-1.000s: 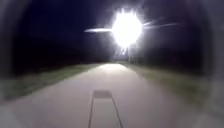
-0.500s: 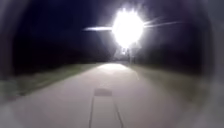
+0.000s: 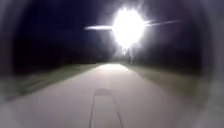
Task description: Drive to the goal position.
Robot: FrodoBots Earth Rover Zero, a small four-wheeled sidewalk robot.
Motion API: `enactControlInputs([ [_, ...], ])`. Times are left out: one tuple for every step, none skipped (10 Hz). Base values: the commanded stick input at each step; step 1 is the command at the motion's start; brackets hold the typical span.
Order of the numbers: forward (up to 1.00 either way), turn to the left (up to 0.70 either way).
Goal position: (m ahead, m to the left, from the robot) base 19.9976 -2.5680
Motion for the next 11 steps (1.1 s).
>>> enactControlInputs([
  [1.00, 0.00],
  [1.00, 0.00],
  [1.00, 0.00],
  [1.00, 0.00],
  [1.00, 0.00],
  [1.00, 0.00],
  [1.00, 0.00],
  [1.00, 0.00],
  [1.00, 0.00],
  [1.00, 0.00],
  [1.00, 0.00],
])
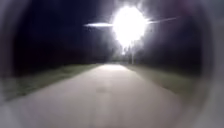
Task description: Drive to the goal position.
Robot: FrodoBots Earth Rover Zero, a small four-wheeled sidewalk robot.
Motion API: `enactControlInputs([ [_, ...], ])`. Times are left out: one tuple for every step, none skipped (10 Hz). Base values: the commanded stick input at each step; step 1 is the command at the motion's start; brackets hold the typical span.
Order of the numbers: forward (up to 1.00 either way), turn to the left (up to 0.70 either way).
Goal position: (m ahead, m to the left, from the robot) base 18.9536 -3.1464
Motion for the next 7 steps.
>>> enactControlInputs([
  [1.00, 0.00],
  [1.00, 0.00],
  [1.00, 0.00],
  [1.00, 0.00],
  [1.00, 0.00],
  [1.00, 0.00],
  [1.00, 0.00],
])
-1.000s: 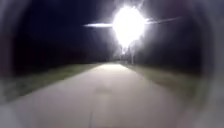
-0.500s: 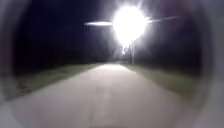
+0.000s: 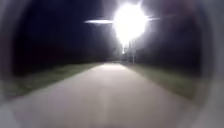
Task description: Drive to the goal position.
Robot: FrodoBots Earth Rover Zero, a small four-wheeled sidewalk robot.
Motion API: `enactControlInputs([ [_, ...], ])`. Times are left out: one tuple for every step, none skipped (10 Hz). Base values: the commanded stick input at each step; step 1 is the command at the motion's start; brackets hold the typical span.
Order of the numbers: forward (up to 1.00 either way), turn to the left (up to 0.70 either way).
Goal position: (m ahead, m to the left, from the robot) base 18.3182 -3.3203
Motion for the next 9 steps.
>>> enactControlInputs([
  [1.00, 0.00],
  [1.00, 0.00],
  [1.00, 0.00],
  [1.00, 0.00],
  [1.00, 0.01],
  [1.00, 0.03],
  [1.00, 0.08],
  [1.00, 0.26],
  [1.00, 0.27],
])
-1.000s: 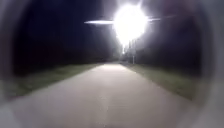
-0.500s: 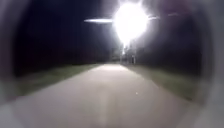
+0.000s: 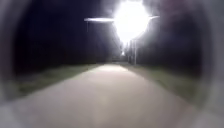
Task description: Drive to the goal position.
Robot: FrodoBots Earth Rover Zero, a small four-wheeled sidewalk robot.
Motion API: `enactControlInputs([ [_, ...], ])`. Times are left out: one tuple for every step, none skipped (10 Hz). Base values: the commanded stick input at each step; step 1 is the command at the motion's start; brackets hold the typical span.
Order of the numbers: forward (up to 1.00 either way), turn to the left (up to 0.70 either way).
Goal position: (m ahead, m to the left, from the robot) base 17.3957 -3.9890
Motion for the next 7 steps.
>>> enactControlInputs([
  [1.00, 0.16],
  [1.00, 0.00],
  [1.00, 0.00],
  [1.00, 0.00],
  [1.00, 0.00],
  [1.00, 0.00],
  [1.00, 0.00],
])
